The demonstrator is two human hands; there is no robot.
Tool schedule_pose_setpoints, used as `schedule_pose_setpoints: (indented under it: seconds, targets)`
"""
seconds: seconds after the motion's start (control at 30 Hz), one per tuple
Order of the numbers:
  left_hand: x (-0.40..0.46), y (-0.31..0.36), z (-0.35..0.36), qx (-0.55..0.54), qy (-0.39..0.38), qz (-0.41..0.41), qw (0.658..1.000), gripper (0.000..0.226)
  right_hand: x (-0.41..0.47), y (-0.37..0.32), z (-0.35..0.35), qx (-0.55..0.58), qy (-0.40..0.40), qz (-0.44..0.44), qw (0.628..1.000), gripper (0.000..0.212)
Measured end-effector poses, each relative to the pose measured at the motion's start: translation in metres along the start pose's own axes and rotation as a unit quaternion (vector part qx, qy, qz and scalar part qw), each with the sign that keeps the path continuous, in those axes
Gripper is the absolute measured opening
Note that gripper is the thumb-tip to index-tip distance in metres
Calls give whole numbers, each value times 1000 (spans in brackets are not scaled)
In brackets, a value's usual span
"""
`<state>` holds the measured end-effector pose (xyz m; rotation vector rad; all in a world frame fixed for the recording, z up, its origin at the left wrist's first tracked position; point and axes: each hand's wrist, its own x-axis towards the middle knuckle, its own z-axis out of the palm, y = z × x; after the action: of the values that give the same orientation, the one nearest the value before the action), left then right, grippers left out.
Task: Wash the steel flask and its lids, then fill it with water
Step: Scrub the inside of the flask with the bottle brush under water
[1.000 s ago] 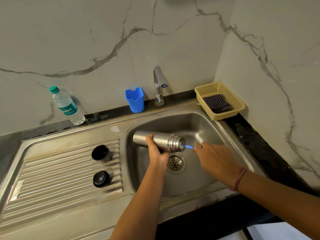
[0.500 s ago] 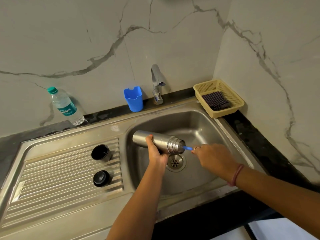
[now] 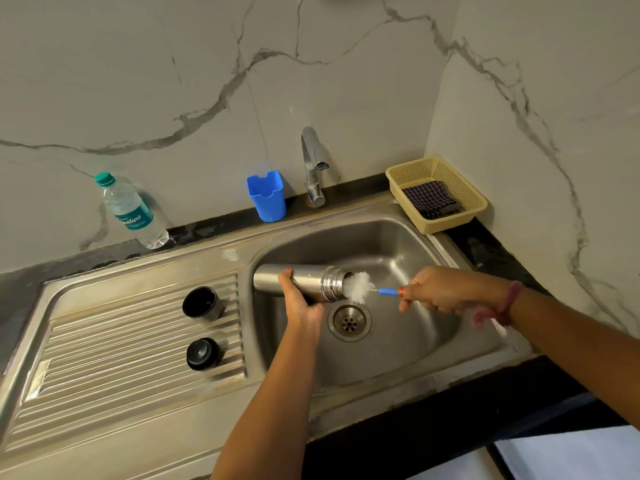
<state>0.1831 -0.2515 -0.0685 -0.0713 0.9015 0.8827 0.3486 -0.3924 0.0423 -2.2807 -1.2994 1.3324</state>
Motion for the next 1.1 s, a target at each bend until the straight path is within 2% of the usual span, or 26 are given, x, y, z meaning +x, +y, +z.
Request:
schedule_pose_setpoints:
  seconds: [0.07, 0.1, 0.17, 0.2, 0.23, 0.27, 0.3, 0.33, 0.37, 0.4, 0.43, 0.5, 0.53, 0.6, 0.67, 0.73, 0.77, 0.83, 0.93, 0.97, 1.0, 1.03, 1.07, 1.1]
  targets:
    - [-2, -4, 2, 5, 1, -2, 1000, 39, 8, -3, 8, -180, 76, -63, 979, 33]
    - [-3, -6, 3, 7, 1, -4, 1000, 36, 14, -3, 17, -284, 122, -101, 946, 32]
    - [-5, -9, 4, 8, 5, -11, 1000, 32, 22, 2, 33, -461, 219, -183, 840, 32]
    - [-6, -11, 4, 6, 8, -16, 1000, 32, 20, 3, 37, -509, 230, -204, 804, 30]
    - [-6, -11, 3, 6, 10, -21, 1000, 32, 19, 3, 36, -528, 246, -211, 785, 27]
    - [-6, -11, 2, 7, 10, -23, 1000, 32, 19, 3, 35, -528, 249, -212, 783, 25]
    - [-6, -11, 1, 9, 9, -26, 1000, 33, 21, 3, 36, -498, 231, -208, 810, 28]
    - [-5, -11, 0, 10, 5, -27, 1000, 32, 21, 2, 35, -430, 199, -187, 860, 32]
    - [-5, -11, 0, 11, -1, -28, 1000, 32, 21, 1, 31, -328, 133, -144, 924, 34]
    - [-4, -10, 0, 9, -6, -27, 1000, 33, 20, -1, 25, -204, 74, -93, 972, 35]
    - [-3, -10, 0, 7, -9, -26, 1000, 33, 19, -1, 17, -85, 23, -41, 995, 34]
    - [-2, -8, 1, 6, -14, -22, 1000, 34, 12, 1, 0, 101, -52, 49, 992, 32]
    - [-1, -8, 2, 6, -15, -18, 1000, 34, 10, 3, -5, 144, -64, 69, 985, 31]
    - [-1, -9, 5, 10, -13, -16, 1000, 36, 10, 1, -3, 111, -46, 55, 991, 32]
    - [-2, -12, 7, 18, -10, -19, 1000, 42, 17, -2, 13, -105, 36, -33, 993, 33]
    - [-2, -14, 8, 27, -3, -20, 999, 47, 25, 1, 33, -333, 139, -118, 925, 33]
    - [-1, -14, 7, 27, 2, -22, 999, 49, 26, 4, 39, -394, 189, -154, 886, 31]
    - [4, -11, 4, 29, 3, -30, 999, 53, 23, 11, 37, -475, 220, -209, 826, 19]
    - [8, -7, 0, 32, 5, -36, 999, 54, 18, 23, 20, -504, 316, -291, 749, 24]
    - [9, -7, -1, 29, 4, -37, 999, 52, 14, 21, 16, -504, 321, -294, 746, 23]
    - [9, -8, -1, 28, 5, -37, 999, 49, 9, 17, 17, -499, 303, -274, 765, 19]
    - [9, -9, -2, 29, 6, -38, 999, 45, 9, 12, 21, -473, 278, -246, 799, 17]
    - [9, -10, -1, 30, 5, -39, 999, 41, 13, 10, 25, -410, 257, -210, 850, 24]
    - [8, -11, -1, 30, 3, -39, 999, 39, 16, 5, 27, -302, 195, -142, 922, 30]
